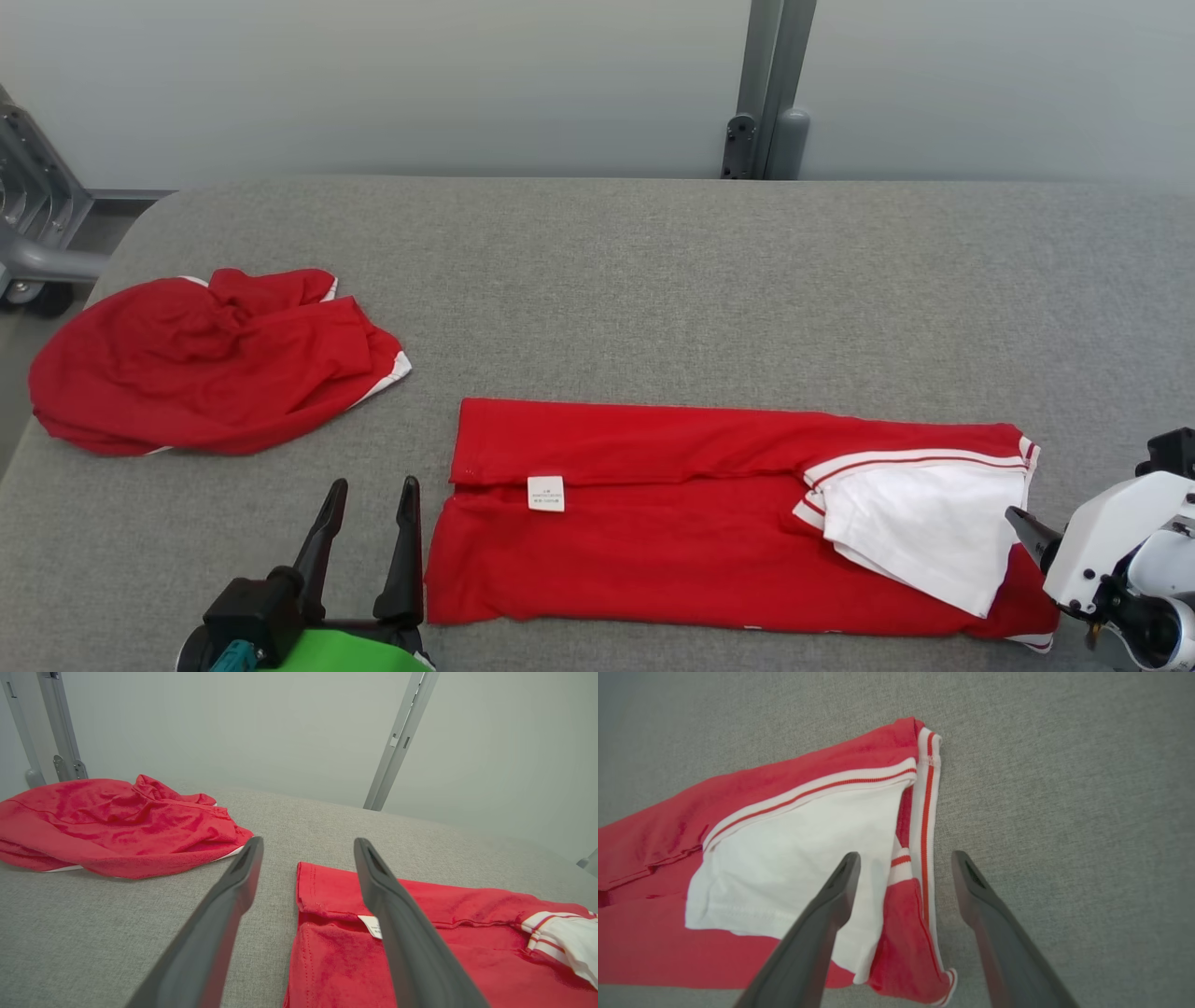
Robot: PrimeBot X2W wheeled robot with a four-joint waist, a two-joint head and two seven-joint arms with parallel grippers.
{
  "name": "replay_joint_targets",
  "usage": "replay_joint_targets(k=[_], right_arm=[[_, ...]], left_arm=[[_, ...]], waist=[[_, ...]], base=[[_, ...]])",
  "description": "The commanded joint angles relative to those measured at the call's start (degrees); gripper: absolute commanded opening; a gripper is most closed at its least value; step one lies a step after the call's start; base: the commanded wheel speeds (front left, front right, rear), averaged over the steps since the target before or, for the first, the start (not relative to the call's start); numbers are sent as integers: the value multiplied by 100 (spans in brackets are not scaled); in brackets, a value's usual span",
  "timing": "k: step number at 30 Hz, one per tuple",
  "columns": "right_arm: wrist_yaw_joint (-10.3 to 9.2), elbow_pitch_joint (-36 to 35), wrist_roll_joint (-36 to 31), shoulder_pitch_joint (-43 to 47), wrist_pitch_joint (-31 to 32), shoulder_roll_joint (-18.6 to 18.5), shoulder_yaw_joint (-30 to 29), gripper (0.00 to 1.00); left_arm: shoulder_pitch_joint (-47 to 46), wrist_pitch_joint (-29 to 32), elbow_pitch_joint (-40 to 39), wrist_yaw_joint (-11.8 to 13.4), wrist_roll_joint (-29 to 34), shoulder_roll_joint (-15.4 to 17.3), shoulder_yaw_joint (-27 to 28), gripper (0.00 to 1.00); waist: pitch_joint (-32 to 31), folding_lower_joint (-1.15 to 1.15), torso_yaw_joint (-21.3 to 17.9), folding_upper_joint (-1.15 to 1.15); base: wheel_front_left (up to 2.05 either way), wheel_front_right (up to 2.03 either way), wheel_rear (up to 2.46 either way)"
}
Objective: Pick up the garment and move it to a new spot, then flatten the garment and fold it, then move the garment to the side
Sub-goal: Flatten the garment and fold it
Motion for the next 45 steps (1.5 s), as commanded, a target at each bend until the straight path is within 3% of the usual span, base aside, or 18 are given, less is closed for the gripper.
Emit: replay_joint_targets(k=[1,20,28,30,31,36,45], right_arm=[[0,90,-58,-96,36,-1,-41,100],[-1,990,-1023,-565,250,168,-563,100],[2,1179,-1019,-655,395,355,-535,100],[3,1178,-1016,-682,339,379,-486,8],[3,1178,-1014,-703,310,383,-467,0],[-2,1151,-1196,-862,-20,287,-642,0],[-5,834,-1836,-988,-344,-31,-1586,0]], left_arm=[[78,-14,22,-33,18,-30,27,100],[-142,27,342,-111,-412,-208,178,100],[-195,-4,292,-100,-293,-122,193,100],[-194,-6,297,-83,-257,-101,187,100],[-196,-8,298,-81,-255,-96,188,100],[-193,-14,315,-44,-219,-74,220,100],[1,-9,282,-5,-243,-57,244,100]], waist=[[50,0,63,0],[363,0,385,0],[400,0,436,0],[416,0,431,0],[425,0,427,0],[415,0,370,0],[233,0,99,0]], base=[[0,0,0],[0,0,0],[0,0,0],[0,0,0],[0,0,0],[0,0,0],[0,0,0]])
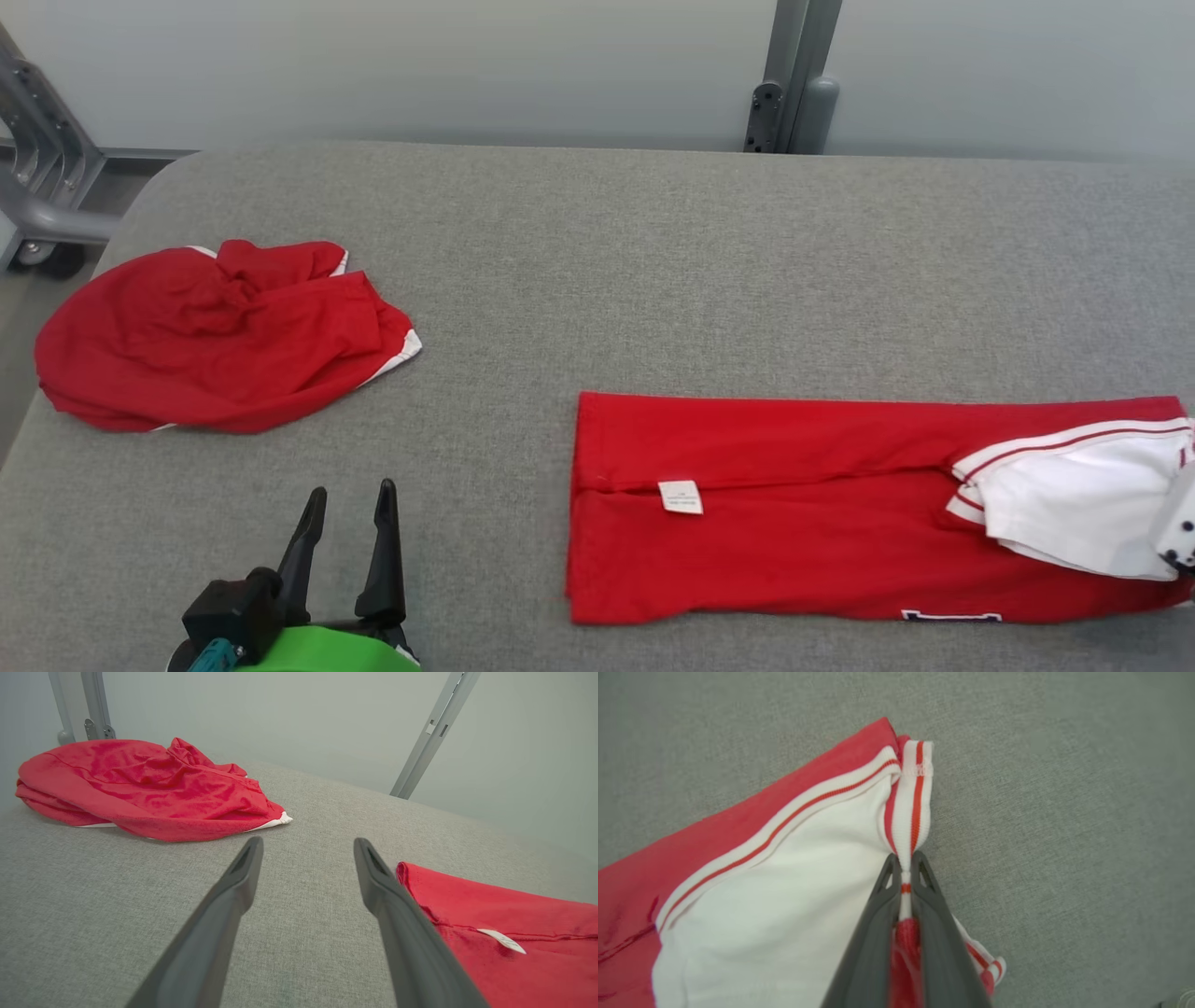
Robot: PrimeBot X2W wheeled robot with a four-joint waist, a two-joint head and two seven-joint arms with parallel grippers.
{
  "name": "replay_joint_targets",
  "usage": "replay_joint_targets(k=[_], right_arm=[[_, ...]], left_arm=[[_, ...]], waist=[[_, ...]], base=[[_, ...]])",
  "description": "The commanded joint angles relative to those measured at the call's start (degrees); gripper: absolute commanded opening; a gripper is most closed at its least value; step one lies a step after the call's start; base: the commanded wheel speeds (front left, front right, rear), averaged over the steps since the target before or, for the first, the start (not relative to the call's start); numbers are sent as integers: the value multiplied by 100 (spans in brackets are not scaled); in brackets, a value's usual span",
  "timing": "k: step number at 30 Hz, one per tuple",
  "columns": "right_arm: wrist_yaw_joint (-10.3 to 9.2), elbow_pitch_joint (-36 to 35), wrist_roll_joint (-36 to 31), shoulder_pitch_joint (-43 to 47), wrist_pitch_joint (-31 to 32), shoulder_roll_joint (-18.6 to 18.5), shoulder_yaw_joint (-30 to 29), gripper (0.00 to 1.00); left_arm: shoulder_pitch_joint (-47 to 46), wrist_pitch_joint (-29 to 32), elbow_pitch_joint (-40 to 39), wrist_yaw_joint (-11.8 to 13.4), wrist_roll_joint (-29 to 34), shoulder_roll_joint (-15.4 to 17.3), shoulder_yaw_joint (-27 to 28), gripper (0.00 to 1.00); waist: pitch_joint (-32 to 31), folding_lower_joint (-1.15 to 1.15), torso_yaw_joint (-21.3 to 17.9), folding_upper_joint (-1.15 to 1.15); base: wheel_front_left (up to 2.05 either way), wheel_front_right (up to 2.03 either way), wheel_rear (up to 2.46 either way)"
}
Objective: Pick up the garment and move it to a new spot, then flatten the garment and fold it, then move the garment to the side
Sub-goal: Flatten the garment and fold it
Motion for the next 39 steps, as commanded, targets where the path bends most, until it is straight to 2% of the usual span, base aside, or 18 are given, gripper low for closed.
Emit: replay_joint_targets(k=[1,6,11,18,20,22,30,39], right_arm=[[-13,-100,-88,0,-7,-142,-135,0],[-12,-555,-321,208,200,-297,-433,0],[-12,-1112,-241,516,540,-242,-230,0],[-8,-1869,136,870,864,-125,878,0],[-8,-2010,242,908,933,-137,1309,0],[-8,-2109,410,867,1023,-93,2033,0],[-8,-1652,739,515,979,121,3391,0],[-8,-751,964,25,675,410,4233,0]], left_arm=[[76,-18,-12,4,-9,42,2,100],[124,-19,-19,20,-28,43,-21,100],[165,-19,16,28,-53,32,-52,100],[179,-19,84,25,-84,13,-106,100],[167,-19,92,21,-86,9,-119,100],[166,-19,104,1,-92,20,-134,100],[129,-20,141,-15,-91,-4,-177,100],[68,-20,200,-33,-64,-33,-233,100]], waist=[[-65,0,-96,0],[-142,0,-216,0],[-237,0,-282,0],[-388,0,-273,0],[-412,0,-241,0],[-432,0,-172,0],[-420,0,100,0],[-387,0,382,0]], base=[[0,0,0],[0,0,0],[0,0,0],[0,0,0],[0,0,0],[0,0,0],[0,0,0],[0,0,0]])
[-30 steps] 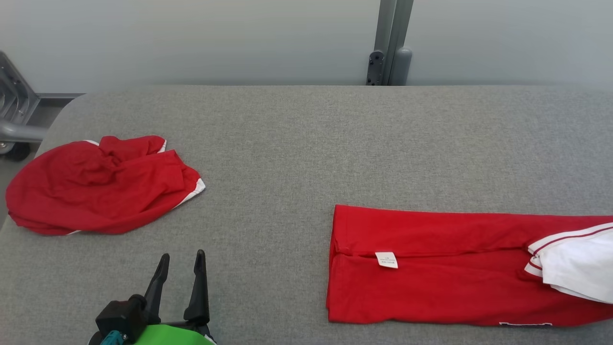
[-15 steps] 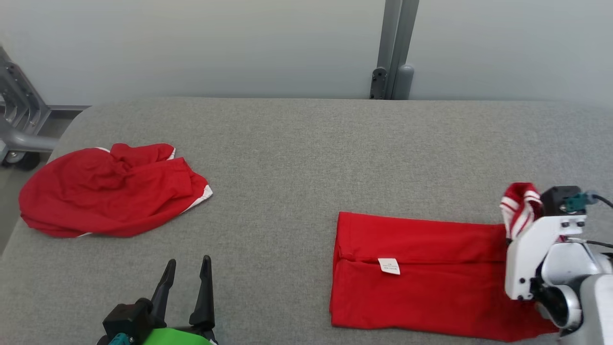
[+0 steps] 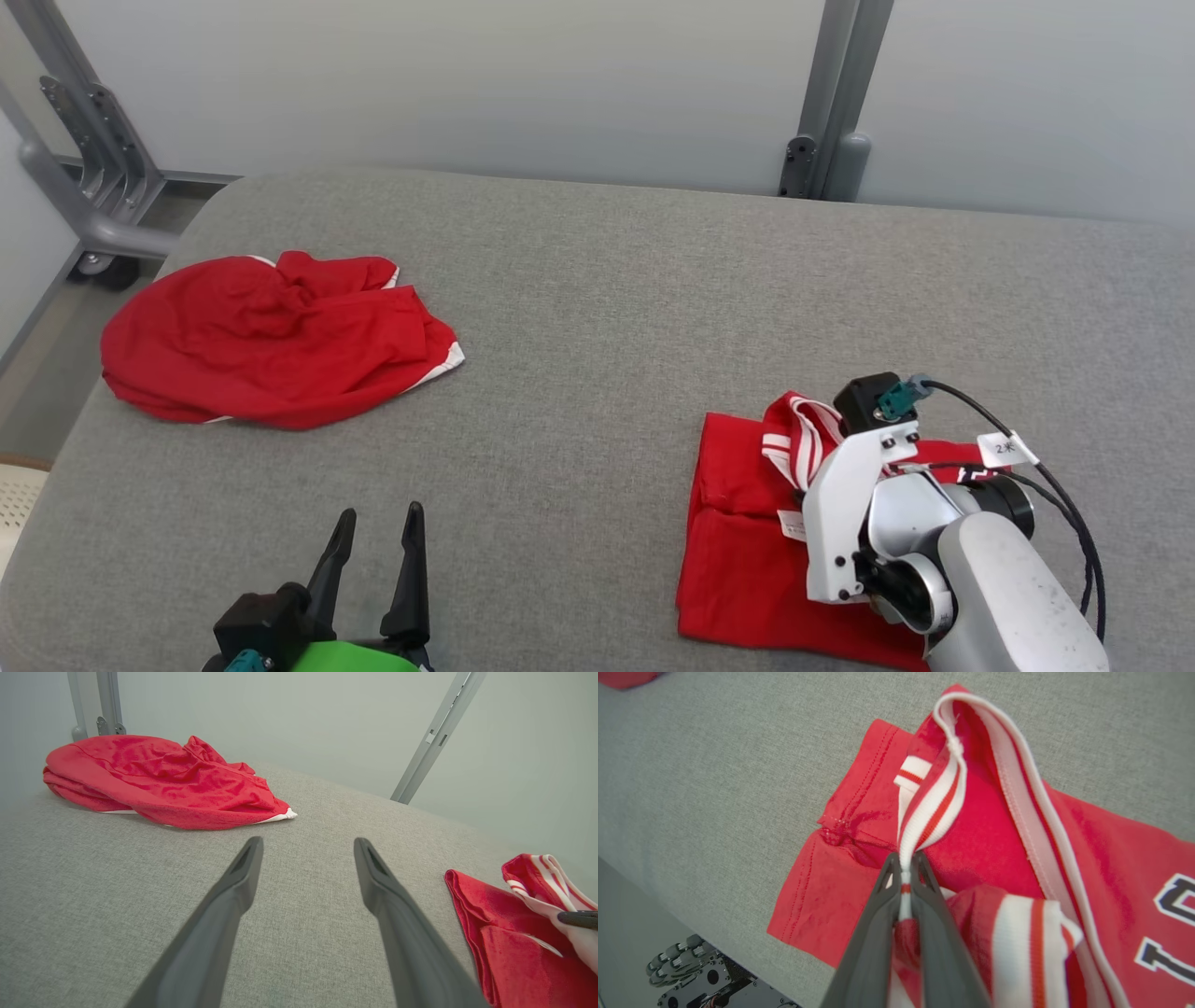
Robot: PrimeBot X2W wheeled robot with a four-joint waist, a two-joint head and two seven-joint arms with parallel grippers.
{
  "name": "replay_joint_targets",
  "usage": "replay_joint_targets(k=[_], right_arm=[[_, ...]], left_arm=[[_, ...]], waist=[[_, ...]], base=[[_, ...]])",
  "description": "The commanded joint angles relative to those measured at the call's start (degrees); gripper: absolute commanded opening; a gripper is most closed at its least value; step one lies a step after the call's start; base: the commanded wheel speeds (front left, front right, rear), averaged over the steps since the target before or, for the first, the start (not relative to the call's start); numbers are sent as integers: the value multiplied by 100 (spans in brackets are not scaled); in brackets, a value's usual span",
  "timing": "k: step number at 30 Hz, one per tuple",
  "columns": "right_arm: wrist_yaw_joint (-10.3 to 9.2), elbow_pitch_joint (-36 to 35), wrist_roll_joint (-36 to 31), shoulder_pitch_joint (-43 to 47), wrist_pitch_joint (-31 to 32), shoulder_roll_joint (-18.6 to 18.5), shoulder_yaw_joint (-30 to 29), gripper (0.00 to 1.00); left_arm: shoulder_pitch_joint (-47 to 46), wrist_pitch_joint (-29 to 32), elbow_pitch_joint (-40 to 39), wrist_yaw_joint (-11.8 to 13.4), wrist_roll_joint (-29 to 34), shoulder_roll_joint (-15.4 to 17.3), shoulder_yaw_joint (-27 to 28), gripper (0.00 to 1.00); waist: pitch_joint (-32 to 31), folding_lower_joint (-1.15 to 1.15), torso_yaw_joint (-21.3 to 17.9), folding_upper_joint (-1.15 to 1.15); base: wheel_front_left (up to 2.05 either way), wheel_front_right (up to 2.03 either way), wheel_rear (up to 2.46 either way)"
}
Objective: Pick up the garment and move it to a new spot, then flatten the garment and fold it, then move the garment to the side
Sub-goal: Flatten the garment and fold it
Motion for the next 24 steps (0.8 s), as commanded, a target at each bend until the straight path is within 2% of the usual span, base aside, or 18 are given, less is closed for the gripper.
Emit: replay_joint_targets(k=[1,11,18,19,20,21,24], right_arm=[[-1,119,50,-106,-72,9,66,0],[-1,889,169,-460,-368,63,503,0],[-1,1275,513,-648,-543,66,860,0],[-1,1323,535,-672,-572,66,905,15],[-1,1349,564,-684,-594,65,935,65],[-1,1358,636,-697,-657,67,941,100],[-1,1299,914,-735,-783,66,989,100]], left_arm=[[-24,-14,16,-16,5,0,-13,100],[-88,-16,75,-53,29,-46,-44,100],[-133,-16,118,-74,38,-85,-63,100],[-132,-17,127,-76,39,-90,-65,100],[-130,-17,134,-81,40,-92,-64,100],[-126,-17,139,-77,41,-93,-62,100],[-90,-17,150,-74,48,-95,-36,100]], waist=[[22,0,90,0],[93,0,246,0],[97,0,299,0],[90,0,301,0],[84,0,302,0],[75,0,298,0],[31,0,268,0]], base=[[0,0,0],[0,0,0],[0,0,0],[0,0,0],[0,0,0],[0,0,0],[0,0,0]])
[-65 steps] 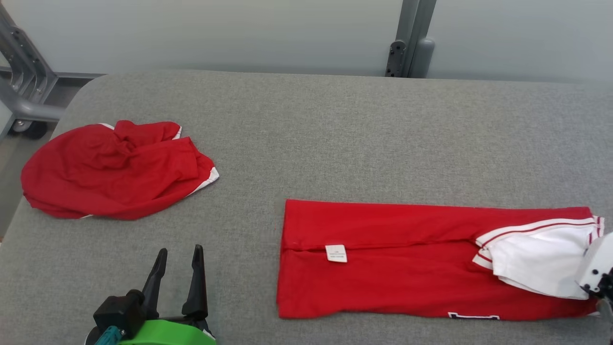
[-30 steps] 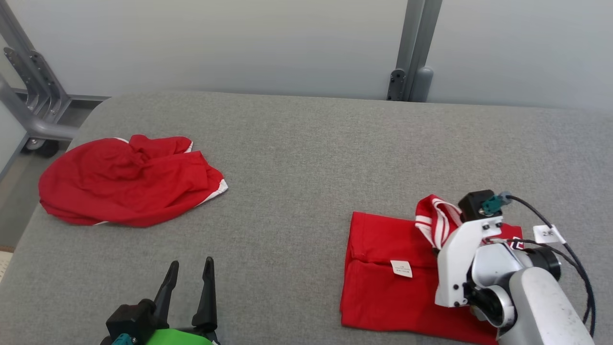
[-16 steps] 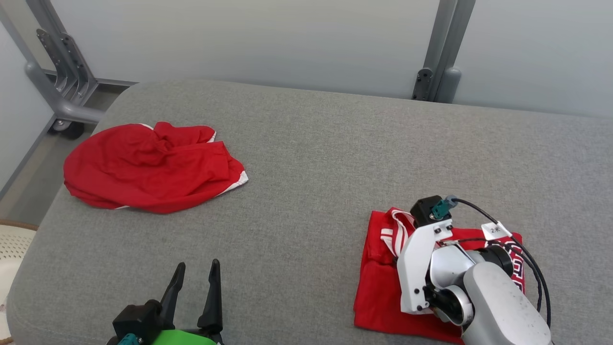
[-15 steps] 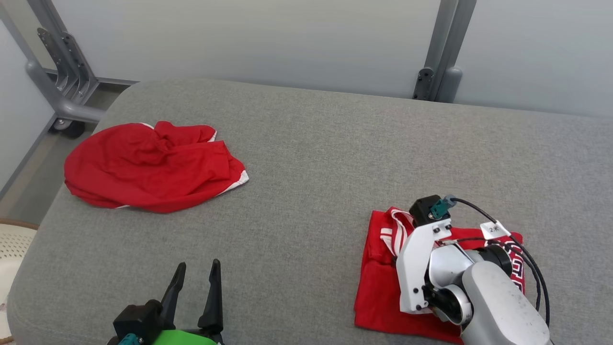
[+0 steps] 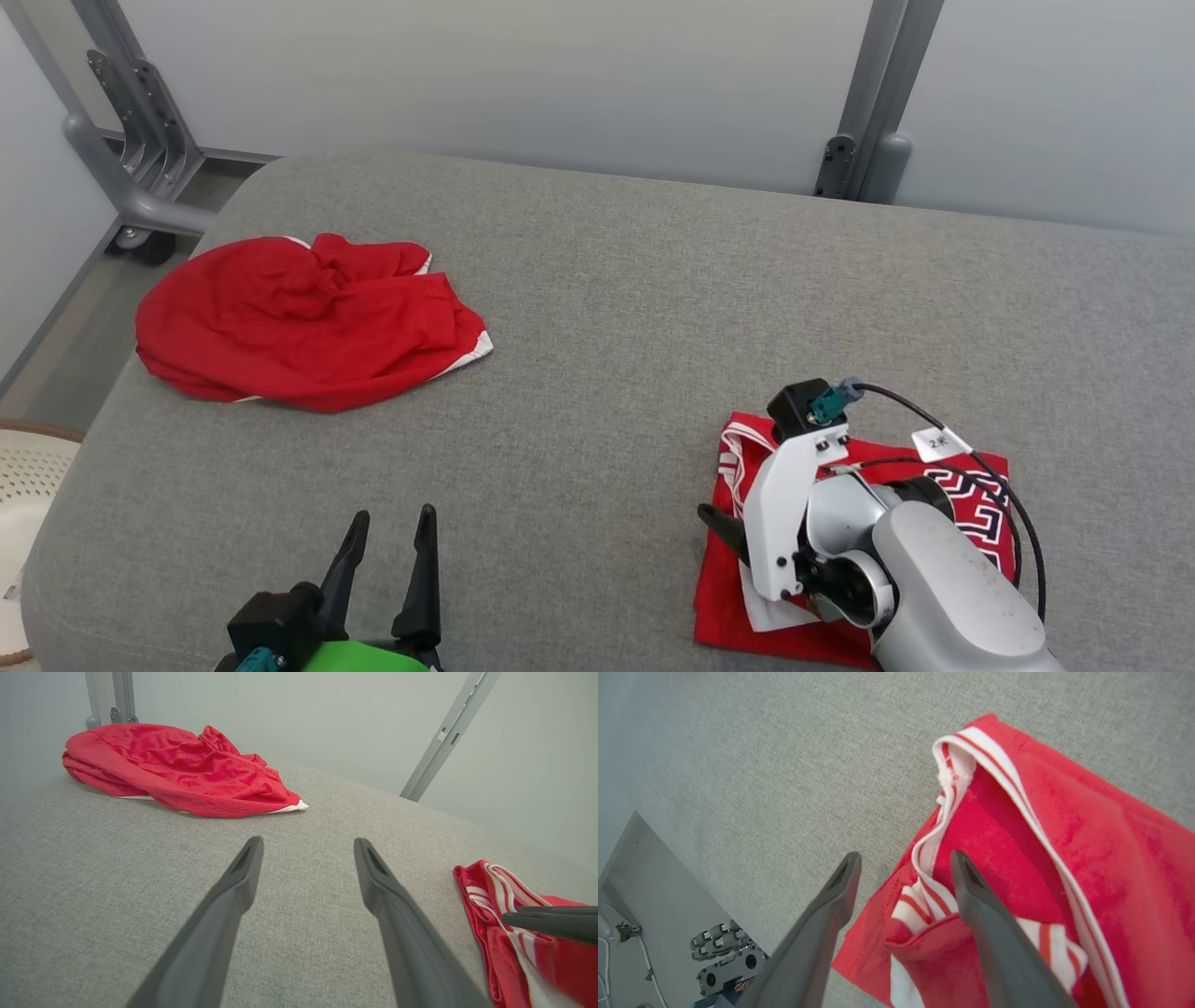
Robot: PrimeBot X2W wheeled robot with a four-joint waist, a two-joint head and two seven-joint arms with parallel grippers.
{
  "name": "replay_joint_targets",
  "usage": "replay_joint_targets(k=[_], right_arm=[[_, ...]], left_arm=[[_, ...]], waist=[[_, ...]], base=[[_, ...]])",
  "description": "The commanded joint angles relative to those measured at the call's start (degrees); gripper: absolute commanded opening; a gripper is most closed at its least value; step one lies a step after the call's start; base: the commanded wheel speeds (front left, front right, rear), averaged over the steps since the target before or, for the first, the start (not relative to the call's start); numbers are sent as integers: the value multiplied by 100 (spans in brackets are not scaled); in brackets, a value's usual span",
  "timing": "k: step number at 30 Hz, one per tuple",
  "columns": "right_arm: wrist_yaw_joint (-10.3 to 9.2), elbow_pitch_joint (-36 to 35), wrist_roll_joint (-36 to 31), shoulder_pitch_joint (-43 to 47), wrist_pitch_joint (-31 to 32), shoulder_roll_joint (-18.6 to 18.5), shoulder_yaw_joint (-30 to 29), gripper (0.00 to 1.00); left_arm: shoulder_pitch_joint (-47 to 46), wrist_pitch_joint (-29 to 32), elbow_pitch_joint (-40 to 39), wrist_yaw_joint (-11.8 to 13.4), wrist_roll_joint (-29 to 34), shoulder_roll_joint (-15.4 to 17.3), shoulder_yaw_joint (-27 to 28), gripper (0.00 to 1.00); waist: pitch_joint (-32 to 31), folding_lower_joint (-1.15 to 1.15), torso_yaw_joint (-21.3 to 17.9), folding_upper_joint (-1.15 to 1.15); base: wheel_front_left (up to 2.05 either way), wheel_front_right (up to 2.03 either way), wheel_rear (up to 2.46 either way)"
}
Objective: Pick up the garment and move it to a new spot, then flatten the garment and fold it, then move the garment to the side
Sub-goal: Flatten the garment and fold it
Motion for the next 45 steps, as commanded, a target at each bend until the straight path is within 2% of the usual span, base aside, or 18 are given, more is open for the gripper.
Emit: replay_joint_targets(k=[1,4,6,13,21,22,23,24,29,35,38,45], right_arm=[[-1,-107,271,-69,-123,-5,6,100],[-1,-403,800,-133,-405,-9,-120,100],[-1,-599,855,-177,-659,-22,-336,100],[-1,-1185,-37,205,-1073,-100,-1404,100],[-1,-1912,-885,1461,-1111,-167,-2223,100],[-1,-1961,-979,1626,-1134,-156,-2288,81],[-1,-2011,-1044,1753,-1179,-135,-2350,28],[-1,-2049,-1101,1874,-1228,-115,-2366,0],[-1,-1937,-1282,2277,-1512,-34,-2128,0],[-1,-1501,-1208,2093,-1709,-11,-1722,0],[-1,-1271,-1115,1956,-1762,-4,-1395,0],[-1,-943,-780,1731,-1815,-9,-212,0]], left_arm=[[-21,-16,14,5,30,-7,31,100],[25,-16,13,1,26,13,49,100],[48,-16,1,0,34,22,63,100],[132,-15,-45,-3,54,38,75,100],[183,-15,-87,-1,48,35,93,100],[189,-15,-93,-4,46,34,96,100],[193,-15,-96,-8,45,32,101,100],[193,-15,-99,-13,44,30,106,100],[127,-16,-88,-51,57,12,96,100],[52,-16,-61,-67,78,-1,59,100],[38,-16,-47,-81,83,23,47,100],[-6,-16,-35,-64,79,50,62,100]], waist=[[-44,0,-34,0],[-96,0,-85,0],[-128,0,-131,0],[-236,0,-236,0],[-285,0,-298,0],[-283,0,-304,0],[-277,0,-311,0],[-270,0,-318,0],[-220,0,-336,0],[-164,0,-277,0],[-147,0,-237,0],[-140,0,-165,0]], base=[[0,0,0],[0,0,0],[0,0,0],[0,0,0],[0,0,0],[0,0,0],[0,0,0],[0,0,0],[0,0,0],[0,0,0],[0,0,0],[0,0,0]])
